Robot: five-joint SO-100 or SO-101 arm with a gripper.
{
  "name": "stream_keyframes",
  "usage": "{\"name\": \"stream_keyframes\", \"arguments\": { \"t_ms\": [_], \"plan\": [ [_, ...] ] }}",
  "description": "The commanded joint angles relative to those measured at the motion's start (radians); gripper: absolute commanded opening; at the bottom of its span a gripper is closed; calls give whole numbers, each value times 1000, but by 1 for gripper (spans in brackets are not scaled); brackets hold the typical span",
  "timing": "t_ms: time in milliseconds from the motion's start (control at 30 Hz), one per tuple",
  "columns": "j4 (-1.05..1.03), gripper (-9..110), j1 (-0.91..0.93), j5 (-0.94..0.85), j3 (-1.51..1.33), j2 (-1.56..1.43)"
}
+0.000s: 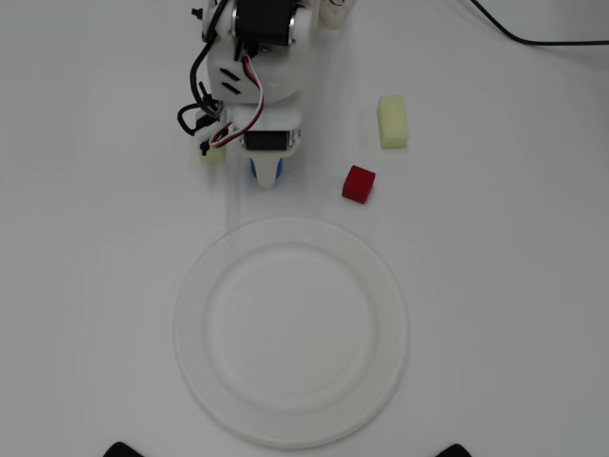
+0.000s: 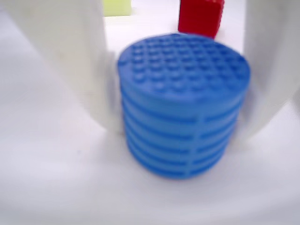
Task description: Grasp a blue block and put it in the dish.
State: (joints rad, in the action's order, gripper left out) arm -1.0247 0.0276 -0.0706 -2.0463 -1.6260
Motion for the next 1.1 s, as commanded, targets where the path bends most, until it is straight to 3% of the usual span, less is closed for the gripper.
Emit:
{"name": "stream_keyframes", "arguments": {
  "t_ms": [0, 233, 500, 733, 1067],
  "plan": [
    [-26, 0, -17, 2, 44, -35],
    [-14, 0, -25, 6, 41, -259],
    [313, 0, -66, -63, 0, -526],
    [373, 0, -164, -89, 106, -310],
    [371, 0, -150, -31, 334, 69]
  ]
}}
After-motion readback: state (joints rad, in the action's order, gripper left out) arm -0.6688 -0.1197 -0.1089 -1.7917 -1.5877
